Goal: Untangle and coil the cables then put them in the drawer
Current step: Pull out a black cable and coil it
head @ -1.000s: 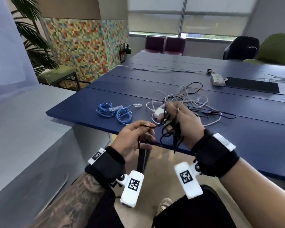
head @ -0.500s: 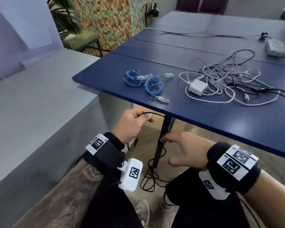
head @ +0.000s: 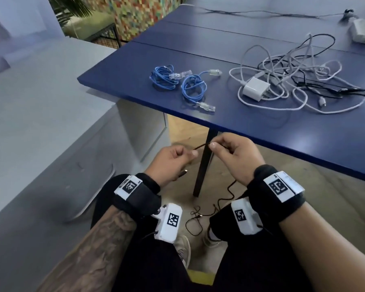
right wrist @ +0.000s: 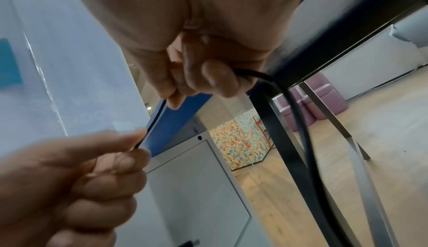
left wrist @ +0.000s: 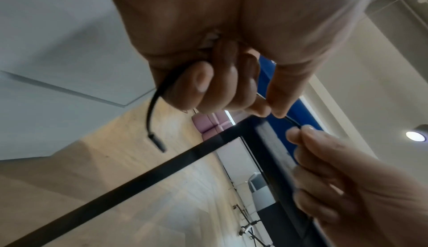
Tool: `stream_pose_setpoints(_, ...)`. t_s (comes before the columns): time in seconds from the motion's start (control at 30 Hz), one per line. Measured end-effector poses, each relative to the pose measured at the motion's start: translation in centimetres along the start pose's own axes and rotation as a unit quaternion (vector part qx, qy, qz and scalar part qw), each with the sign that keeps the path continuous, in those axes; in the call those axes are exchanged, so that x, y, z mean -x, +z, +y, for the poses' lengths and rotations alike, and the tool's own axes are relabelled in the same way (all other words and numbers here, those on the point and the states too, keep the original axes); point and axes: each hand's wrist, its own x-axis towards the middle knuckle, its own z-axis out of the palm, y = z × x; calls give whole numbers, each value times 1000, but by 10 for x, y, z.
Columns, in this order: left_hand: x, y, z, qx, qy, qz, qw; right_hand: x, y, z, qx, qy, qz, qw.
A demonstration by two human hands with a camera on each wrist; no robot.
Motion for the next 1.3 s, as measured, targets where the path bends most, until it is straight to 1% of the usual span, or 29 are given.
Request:
stream_pose_setpoints(0.07,2,-3,-13,5,-30,1,1000,0,0,6,4,8,-9,1000)
stream_pose_setpoints(0.1,4,-5,-19,15,-42,2,999,0,-1,9,-1,24,-10,1000)
stream_pose_setpoints(0.17,7,-9,-29,58,-62,4,996,-1,0,17,1,57,5,998)
stream_pose_setpoints(0.2,8,-12,-33,100,-74,0,992,-3,1,22,6,75,12,997)
stream_pose_setpoints(0.23,9,-14,-37,162,-86,-12,983,-4,4,29,7,94,14,995)
stream_pose_setpoints(0.27,10,-16,-37,236,-94,-34,967,-5,8,35,2,116,12,993)
stream_pose_setpoints(0.33,13,-17,-33,358,-83,-78,927,-4,22,45,-5,145,9,989)
stream_pose_setpoints(0.37,14,-16,-30,395,-69,-88,912,-2,30,48,1,148,3,989)
stream_pose_setpoints(0.43,15,-12,-23,448,-48,-97,888,6,50,54,26,147,-33,988)
stream_pose_setpoints(0.5,12,-8,-20,469,-41,-93,877,18,69,60,67,132,-102,984)
stream_pose_setpoints(0.57,6,-6,-24,453,-47,-66,888,31,83,63,106,98,-175,974)
stream_pose_setpoints(0.63,1,-5,-33,433,-50,-34,899,39,85,59,97,79,-233,965)
stream_pose_setpoints(0.67,0,-6,-39,431,-52,-21,900,42,84,56,97,70,-255,959)
stream_pose_setpoints(0.73,-2,-7,-49,436,-53,0,898,46,78,44,115,39,-278,953)
stream_pose_setpoints(0.8,-3,-8,-55,425,-54,17,903,49,72,31,107,22,-274,956)
stream_pose_setpoints(0.9,-3,-6,-61,358,-38,17,933,50,57,17,25,40,-228,972)
stream_pose_setpoints(0.97,-1,-2,-61,306,-28,-5,951,47,43,6,-44,46,-175,983)
stream_pose_setpoints(1.03,3,4,-57,250,-25,-34,967,40,30,-3,-117,51,-127,984)
stream_pose_setpoints(1.07,6,9,-54,225,-25,-51,973,36,25,-5,-137,48,-111,983)
stream_pose_setpoints(1.13,9,16,-49,181,-19,-79,980,28,20,-3,-117,31,-80,989)
stream_pose_setpoints(1.2,10,20,-44,160,-26,-89,983,18,20,8,-76,26,-41,996)
stream_pose_setpoints(1.23,10,20,-42,165,-34,-91,981,14,22,16,-77,33,-24,996)
stream_pose_setpoints(1.3,12,18,-36,212,-50,-101,971,10,29,32,-96,60,-7,994)
